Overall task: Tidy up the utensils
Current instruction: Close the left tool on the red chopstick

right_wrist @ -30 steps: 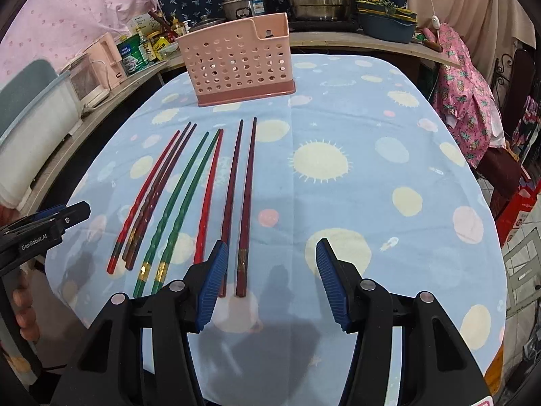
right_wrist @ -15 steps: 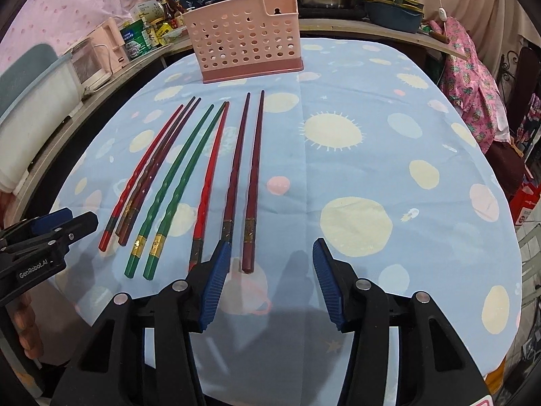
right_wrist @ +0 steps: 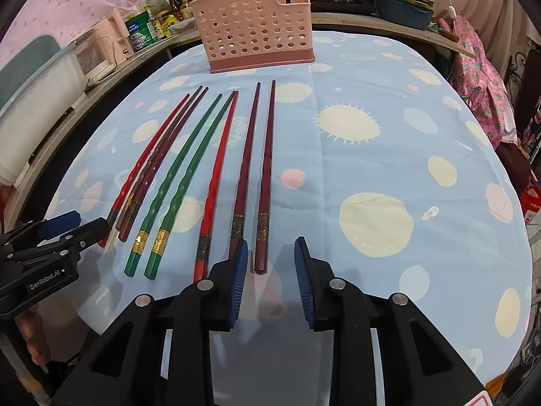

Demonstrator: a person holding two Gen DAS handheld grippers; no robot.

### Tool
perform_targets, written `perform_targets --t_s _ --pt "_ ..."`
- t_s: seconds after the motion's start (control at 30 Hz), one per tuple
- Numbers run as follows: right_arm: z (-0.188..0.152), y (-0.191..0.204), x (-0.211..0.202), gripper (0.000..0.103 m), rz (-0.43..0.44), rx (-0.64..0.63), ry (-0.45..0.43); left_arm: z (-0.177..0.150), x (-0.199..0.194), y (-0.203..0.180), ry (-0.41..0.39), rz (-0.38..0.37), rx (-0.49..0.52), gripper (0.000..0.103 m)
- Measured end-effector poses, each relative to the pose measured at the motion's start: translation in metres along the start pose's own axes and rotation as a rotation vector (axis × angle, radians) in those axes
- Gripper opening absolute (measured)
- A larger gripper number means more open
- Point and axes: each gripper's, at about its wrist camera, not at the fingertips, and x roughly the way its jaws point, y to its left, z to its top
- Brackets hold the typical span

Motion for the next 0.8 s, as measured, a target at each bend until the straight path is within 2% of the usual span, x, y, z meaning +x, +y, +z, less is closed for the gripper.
perform_targets --t_s 0.2,0.47,0.6,0.8 --pt "0.000 0.000 0.002 0.023 -0.003 -0.003 0.002 -0.002 0.007 0.004 0.022 0.018 -0.008 0.058" --pt "0.000 0.000 0.003 0.019 -0.018 -0.019 -0.003 -0.002 0.009 0.006 0.013 0.021 -0.010 0.058" --pt "-0.001 -0.001 0.003 0.016 -0.017 -0.021 -0.007 -0.002 0.009 0.008 0.009 0.028 -0.014 0.053" --pt "-0.001 -0.002 0.004 0.014 -0.021 -0.034 -0.011 0.000 0.009 0.013 0.009 0.022 -0.032 0.040"
